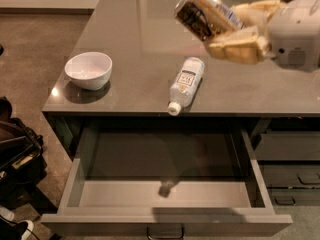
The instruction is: Place orange can into top drawer
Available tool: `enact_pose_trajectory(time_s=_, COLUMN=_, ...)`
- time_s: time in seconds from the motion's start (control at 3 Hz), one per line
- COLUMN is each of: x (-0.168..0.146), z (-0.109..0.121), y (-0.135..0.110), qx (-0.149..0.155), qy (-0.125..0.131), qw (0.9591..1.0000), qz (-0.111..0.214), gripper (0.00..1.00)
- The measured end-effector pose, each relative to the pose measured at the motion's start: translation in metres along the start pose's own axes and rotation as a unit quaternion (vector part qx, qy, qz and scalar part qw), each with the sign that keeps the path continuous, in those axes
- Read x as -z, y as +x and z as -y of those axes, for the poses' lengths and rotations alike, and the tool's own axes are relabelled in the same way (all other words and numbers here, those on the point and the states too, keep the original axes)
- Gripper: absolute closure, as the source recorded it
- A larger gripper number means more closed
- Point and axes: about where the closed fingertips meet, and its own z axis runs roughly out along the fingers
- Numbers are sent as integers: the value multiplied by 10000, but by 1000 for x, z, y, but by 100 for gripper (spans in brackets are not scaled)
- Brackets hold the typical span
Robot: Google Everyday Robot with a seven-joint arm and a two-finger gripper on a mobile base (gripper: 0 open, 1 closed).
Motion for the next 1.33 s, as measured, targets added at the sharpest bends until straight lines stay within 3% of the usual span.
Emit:
enact_pose_trajectory(time_s=0.33, x=-20, z=-36, y=43, qx=-514, qy=-155, qw=9984, qz=-179, gripper=100)
enact_pose_trajectory(time_s=0.67, x=-35, z=-78, y=89, qx=-939, qy=-523, qw=9923, qz=-609, gripper=100)
enact_pose_trajectory(time_s=1.0, x=-31, z=-103, y=126, qx=-1170, qy=-929, qw=9829, qz=-1074, gripper=100)
enact_pose_trajectory(time_s=1.33, x=-24, z=-119, y=149, qx=-1202, qy=-1250, qw=9728, qz=-1539, gripper=100)
